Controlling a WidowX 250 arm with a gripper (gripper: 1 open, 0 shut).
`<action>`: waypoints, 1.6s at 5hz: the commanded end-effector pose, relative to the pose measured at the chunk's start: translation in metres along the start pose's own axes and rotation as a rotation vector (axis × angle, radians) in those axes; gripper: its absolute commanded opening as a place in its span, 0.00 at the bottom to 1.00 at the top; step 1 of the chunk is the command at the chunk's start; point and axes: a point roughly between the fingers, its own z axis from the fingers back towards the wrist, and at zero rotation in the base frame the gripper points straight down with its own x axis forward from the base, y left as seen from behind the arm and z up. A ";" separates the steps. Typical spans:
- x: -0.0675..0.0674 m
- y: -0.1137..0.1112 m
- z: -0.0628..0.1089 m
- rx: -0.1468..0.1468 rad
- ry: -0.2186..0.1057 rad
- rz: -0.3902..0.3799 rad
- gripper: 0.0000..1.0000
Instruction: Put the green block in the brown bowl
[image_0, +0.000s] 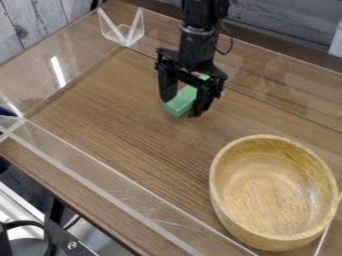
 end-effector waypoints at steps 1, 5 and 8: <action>0.016 0.006 0.011 0.010 -0.055 0.010 1.00; 0.032 0.009 -0.004 0.003 -0.036 0.028 1.00; 0.034 0.009 0.011 -0.008 -0.068 0.030 0.00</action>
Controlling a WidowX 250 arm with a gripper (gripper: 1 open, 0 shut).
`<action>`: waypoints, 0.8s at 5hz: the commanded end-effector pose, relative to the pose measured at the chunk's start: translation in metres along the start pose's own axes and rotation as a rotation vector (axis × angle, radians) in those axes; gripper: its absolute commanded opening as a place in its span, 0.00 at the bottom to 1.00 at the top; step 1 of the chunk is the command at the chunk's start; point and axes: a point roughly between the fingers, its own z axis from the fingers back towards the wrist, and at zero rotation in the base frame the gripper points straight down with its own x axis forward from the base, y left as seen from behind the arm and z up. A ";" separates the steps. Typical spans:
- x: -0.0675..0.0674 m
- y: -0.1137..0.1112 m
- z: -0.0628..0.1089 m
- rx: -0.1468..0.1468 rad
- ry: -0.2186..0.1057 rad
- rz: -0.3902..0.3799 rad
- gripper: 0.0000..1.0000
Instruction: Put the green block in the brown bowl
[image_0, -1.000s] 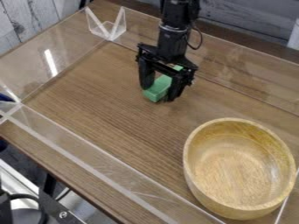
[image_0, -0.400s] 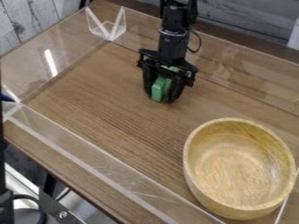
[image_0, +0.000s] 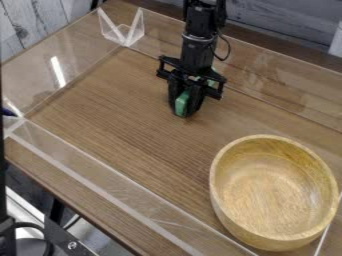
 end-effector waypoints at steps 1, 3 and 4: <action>0.010 0.004 0.027 0.007 -0.091 0.008 0.00; 0.014 0.005 0.025 0.006 -0.090 0.008 0.00; 0.017 0.006 0.024 0.006 -0.089 0.010 0.00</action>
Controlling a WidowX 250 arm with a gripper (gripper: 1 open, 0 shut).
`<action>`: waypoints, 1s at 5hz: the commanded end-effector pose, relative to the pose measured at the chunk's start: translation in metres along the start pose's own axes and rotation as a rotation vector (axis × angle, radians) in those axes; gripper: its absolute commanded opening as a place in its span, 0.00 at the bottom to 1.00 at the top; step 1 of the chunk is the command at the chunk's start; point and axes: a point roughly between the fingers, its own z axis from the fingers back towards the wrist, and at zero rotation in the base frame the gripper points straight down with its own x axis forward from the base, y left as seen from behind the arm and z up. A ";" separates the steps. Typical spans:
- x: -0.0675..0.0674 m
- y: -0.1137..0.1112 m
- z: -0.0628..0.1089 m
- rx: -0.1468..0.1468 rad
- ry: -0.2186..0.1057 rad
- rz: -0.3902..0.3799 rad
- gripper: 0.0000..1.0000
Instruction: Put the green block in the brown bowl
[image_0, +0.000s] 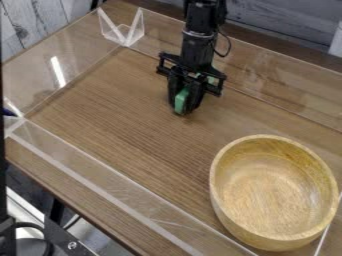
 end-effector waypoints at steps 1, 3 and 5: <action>0.013 0.006 0.018 0.006 -0.073 0.011 0.00; 0.016 0.007 0.017 0.003 -0.075 0.013 0.00; -0.006 0.017 0.082 -0.033 -0.193 0.023 0.00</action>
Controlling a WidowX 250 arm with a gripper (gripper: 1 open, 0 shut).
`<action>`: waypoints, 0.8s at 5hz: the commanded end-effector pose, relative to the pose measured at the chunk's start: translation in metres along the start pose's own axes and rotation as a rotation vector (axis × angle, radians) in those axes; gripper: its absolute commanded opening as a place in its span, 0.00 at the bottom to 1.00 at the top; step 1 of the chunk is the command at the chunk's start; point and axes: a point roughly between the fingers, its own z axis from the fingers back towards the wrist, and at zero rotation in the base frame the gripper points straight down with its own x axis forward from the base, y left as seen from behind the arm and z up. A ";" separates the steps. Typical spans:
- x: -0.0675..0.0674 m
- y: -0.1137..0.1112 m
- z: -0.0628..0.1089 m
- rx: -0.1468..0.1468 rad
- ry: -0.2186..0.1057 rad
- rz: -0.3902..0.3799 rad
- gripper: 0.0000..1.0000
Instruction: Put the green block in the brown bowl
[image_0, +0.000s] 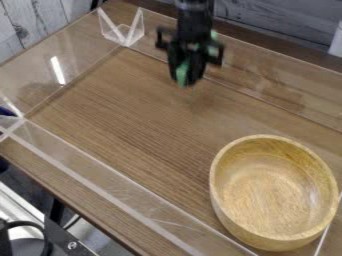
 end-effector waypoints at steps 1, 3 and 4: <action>-0.007 0.025 0.058 0.008 -0.137 0.043 0.00; -0.003 0.087 0.058 0.030 -0.137 0.147 0.00; 0.000 0.106 0.041 0.055 -0.124 0.170 0.00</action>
